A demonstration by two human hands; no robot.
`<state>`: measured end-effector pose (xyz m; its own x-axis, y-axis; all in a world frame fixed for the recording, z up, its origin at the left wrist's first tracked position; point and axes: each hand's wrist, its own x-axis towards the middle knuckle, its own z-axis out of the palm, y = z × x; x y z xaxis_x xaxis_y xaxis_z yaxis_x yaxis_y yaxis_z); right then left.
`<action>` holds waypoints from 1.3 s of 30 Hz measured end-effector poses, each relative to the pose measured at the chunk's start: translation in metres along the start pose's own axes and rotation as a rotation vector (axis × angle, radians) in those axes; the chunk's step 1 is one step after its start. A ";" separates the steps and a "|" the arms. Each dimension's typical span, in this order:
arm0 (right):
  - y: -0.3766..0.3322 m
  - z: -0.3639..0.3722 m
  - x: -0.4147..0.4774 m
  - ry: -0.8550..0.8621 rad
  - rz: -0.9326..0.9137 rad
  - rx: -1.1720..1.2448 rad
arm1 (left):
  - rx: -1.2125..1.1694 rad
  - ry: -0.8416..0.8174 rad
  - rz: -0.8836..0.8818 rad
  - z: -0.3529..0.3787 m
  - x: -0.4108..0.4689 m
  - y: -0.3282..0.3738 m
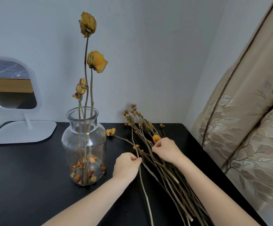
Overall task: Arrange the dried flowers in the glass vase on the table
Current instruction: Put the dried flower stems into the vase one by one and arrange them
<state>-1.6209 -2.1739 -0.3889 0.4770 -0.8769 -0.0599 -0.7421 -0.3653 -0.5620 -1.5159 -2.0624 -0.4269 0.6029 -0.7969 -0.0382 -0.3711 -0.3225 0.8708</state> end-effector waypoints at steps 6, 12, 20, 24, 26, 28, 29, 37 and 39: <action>0.004 0.005 -0.001 -0.037 0.046 -0.031 | 0.000 0.032 0.022 -0.010 -0.006 -0.001; 0.002 0.010 -0.002 -0.046 0.045 -0.106 | -0.185 -0.034 -0.101 -0.014 -0.011 -0.003; -0.003 0.009 -0.005 -0.006 0.072 -0.143 | -0.340 0.006 -0.139 -0.019 -0.024 -0.005; -0.004 0.011 -0.004 0.049 0.087 -0.155 | -0.356 0.005 -0.135 -0.019 -0.031 -0.007; -0.004 0.010 -0.003 0.073 0.089 -0.142 | -0.361 0.007 -0.136 -0.020 -0.033 -0.008; -0.005 0.009 -0.001 0.090 0.085 -0.130 | -0.357 0.020 -0.133 -0.021 -0.033 -0.008; -0.004 0.009 -0.001 0.096 0.085 -0.124 | -0.350 0.030 -0.127 -0.022 -0.032 -0.008; 0.001 0.003 -0.001 0.111 0.116 -0.081 | -0.296 0.080 -0.056 -0.022 -0.034 -0.007; 0.002 0.003 -0.001 0.078 0.111 -0.055 | -0.285 0.072 -0.049 -0.022 -0.032 -0.007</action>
<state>-1.6213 -2.1725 -0.3928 0.3544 -0.9336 -0.0534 -0.8137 -0.2797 -0.5096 -1.5173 -2.0231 -0.4214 0.6677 -0.7421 -0.0580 -0.1328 -0.1954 0.9717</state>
